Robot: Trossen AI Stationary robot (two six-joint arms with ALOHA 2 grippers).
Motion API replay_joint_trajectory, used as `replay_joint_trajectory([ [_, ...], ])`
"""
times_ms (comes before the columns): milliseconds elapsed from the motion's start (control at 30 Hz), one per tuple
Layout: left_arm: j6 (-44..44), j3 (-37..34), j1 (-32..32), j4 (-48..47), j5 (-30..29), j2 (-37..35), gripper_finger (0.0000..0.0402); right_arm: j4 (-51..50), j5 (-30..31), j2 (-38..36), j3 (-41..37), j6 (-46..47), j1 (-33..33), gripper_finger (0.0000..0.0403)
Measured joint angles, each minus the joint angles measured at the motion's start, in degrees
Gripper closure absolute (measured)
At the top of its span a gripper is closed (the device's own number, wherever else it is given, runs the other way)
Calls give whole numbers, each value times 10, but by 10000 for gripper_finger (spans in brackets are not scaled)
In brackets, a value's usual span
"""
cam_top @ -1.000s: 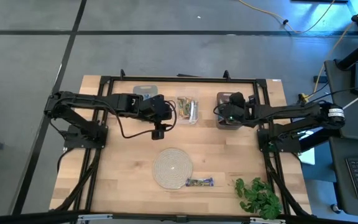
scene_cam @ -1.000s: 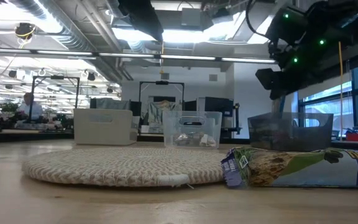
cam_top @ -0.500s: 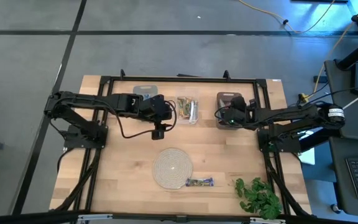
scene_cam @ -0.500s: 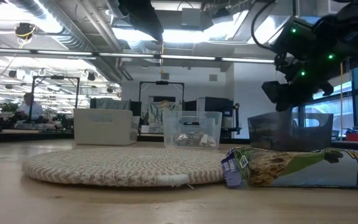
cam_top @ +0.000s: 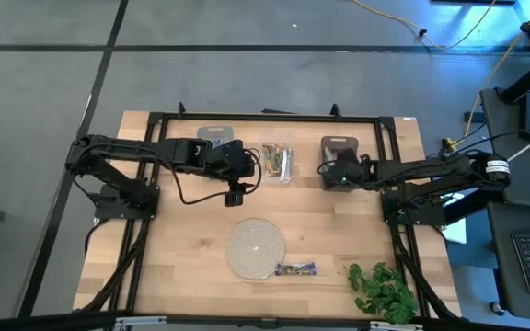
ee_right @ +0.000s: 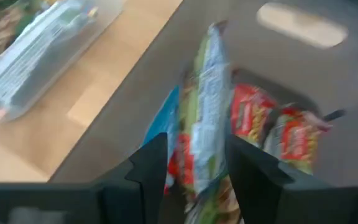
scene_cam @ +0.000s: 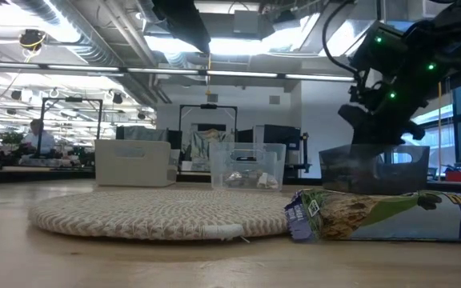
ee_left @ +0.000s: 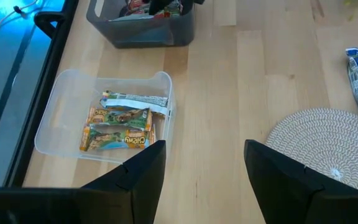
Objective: Pick and place Granola Bars by type
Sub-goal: Put the blue granola bar into the gray bin
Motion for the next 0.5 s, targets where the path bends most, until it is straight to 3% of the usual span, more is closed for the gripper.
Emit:
replay_joint_trajectory([
  [200,0,0,0,0,0,0,190,-3,-74,-4,23,10,0,237],
  [500,0,0,0,13,0,0,190,-14,-176,-17,148,-180,0,237],
])
